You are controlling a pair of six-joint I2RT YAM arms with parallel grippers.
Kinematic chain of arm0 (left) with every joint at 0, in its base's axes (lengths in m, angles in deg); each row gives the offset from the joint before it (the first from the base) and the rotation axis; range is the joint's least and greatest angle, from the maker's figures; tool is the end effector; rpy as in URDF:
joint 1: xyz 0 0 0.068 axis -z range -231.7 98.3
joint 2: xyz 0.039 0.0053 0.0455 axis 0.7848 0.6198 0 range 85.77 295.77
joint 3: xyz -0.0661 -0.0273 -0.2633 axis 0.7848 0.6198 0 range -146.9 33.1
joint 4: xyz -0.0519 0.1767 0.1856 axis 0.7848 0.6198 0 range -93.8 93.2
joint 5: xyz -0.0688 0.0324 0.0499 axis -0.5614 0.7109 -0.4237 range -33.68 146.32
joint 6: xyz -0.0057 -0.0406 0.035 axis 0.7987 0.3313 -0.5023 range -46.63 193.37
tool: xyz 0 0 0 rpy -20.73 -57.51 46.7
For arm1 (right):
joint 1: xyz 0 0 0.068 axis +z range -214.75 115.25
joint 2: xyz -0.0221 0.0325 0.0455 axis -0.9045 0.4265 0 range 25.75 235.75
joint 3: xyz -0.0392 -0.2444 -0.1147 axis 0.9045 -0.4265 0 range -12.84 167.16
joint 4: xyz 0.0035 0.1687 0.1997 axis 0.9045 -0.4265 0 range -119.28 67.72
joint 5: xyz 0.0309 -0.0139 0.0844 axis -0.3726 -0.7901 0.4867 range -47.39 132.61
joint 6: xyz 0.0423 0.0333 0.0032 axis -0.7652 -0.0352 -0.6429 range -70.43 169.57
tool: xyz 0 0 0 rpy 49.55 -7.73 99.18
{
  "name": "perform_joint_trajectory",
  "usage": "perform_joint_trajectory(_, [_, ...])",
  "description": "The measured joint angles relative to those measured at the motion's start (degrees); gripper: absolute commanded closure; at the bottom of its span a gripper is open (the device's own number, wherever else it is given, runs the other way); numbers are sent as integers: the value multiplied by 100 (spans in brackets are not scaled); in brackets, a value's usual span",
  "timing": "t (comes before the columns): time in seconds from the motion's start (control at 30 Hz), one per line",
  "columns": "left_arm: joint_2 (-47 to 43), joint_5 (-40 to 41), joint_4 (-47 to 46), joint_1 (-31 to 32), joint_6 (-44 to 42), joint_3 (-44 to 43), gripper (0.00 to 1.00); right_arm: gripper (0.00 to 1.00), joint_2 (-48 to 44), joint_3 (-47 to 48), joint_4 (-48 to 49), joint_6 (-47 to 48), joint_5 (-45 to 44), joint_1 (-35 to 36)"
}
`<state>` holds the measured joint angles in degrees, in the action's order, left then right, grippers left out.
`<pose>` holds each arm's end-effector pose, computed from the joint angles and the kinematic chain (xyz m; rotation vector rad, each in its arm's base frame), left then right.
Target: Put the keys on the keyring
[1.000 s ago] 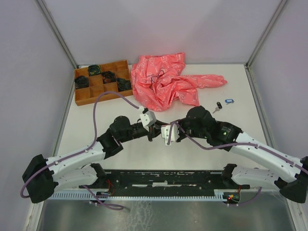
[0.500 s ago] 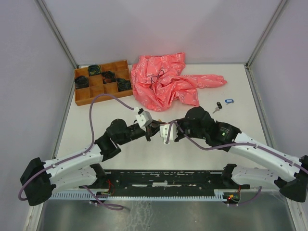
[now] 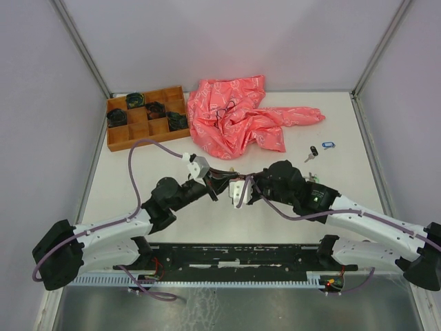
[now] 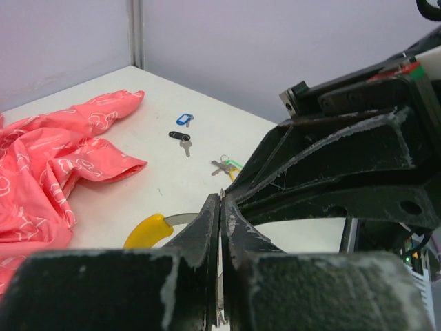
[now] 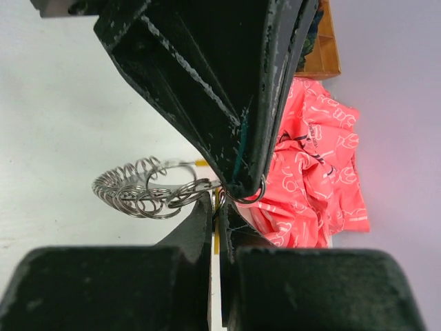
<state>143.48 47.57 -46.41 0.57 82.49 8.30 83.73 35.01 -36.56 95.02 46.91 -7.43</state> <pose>0.1333 -0.1813 0.2724 0.6655 1.3200 -0.9879 0.1227 0.1963 0.3081 -1.5937 1.2109 0.2079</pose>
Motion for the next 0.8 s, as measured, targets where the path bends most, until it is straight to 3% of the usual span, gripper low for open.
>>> perform_joint_trajectory(0.3, [140, 280, -815, 31, 282, 302, 96, 99, 96, -46, 264, 79, -223, 114])
perform_joint_trajectory(0.47, [-118, 221, -501, 55, 278, 317, 83, 99, 109, 170, -136, 264, -229, 153])
perform_joint_trajectory(0.8, [-750, 46, 920, 50, 46, 120, 77, 99, 466, 859, -1209, 608, -151, 155])
